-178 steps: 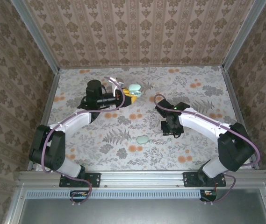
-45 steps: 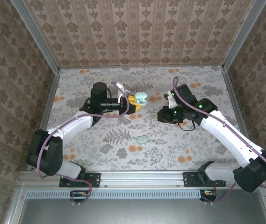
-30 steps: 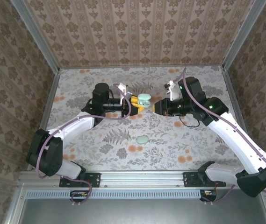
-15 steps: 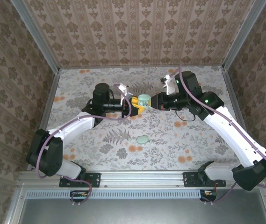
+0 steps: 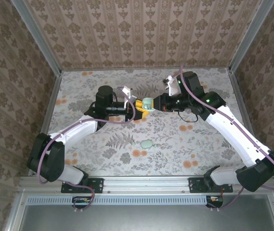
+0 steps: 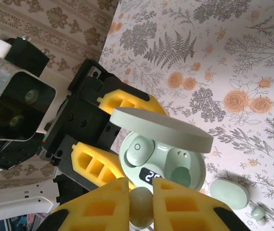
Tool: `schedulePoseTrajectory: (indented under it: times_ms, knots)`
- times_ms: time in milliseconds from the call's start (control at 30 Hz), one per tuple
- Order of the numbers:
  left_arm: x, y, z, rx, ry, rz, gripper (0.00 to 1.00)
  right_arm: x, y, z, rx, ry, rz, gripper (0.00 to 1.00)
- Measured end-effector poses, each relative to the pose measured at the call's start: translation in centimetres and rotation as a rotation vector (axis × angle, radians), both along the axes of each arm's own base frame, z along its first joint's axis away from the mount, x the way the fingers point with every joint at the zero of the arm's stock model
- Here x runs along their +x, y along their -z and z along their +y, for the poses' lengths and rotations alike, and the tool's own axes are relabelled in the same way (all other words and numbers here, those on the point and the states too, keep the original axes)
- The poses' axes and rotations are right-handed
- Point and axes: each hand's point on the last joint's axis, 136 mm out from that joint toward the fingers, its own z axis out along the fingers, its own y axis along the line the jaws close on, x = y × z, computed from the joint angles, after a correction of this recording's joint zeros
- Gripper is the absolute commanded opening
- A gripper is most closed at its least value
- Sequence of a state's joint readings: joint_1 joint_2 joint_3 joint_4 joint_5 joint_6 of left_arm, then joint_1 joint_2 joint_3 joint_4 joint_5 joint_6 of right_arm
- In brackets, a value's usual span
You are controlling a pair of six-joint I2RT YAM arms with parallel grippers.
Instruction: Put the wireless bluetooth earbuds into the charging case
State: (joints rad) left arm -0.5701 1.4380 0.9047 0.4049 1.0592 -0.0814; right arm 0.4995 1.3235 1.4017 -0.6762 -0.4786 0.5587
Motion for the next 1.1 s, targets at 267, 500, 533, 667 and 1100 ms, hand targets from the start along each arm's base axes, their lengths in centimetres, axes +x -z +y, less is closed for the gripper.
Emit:
schedulePoseTrajectory:
  times_ms: [267, 500, 533, 667, 1100]
  knots:
    - [-0.1, -0.1, 0.0, -0.002, 0.006, -0.001, 0.19, 0.9, 0.2, 0.0, 0.003, 0.013, -0.005, 0.14]
    - [-0.1, -0.5, -0.1, -0.01, 0.012, -0.011, 0.19, 1.1, 0.3, -0.1, 0.006, 0.016, -0.008, 0.14]
    - [-0.1, -0.7, -0.1, -0.012, 0.011, -0.014, 0.19, 1.2, 0.3, -0.1, 0.007, 0.018, -0.01, 0.15]
    - [0.0, -0.8, -0.1, -0.015, 0.011, -0.015, 0.19, 1.4, 0.6, -0.1, 0.014, 0.019, -0.006, 0.15]
    - [0.0, -0.8, -0.2, -0.013, 0.01, -0.005, 0.2, 1.5, 1.2, 0.1, 0.032, 0.019, 0.007, 0.26]
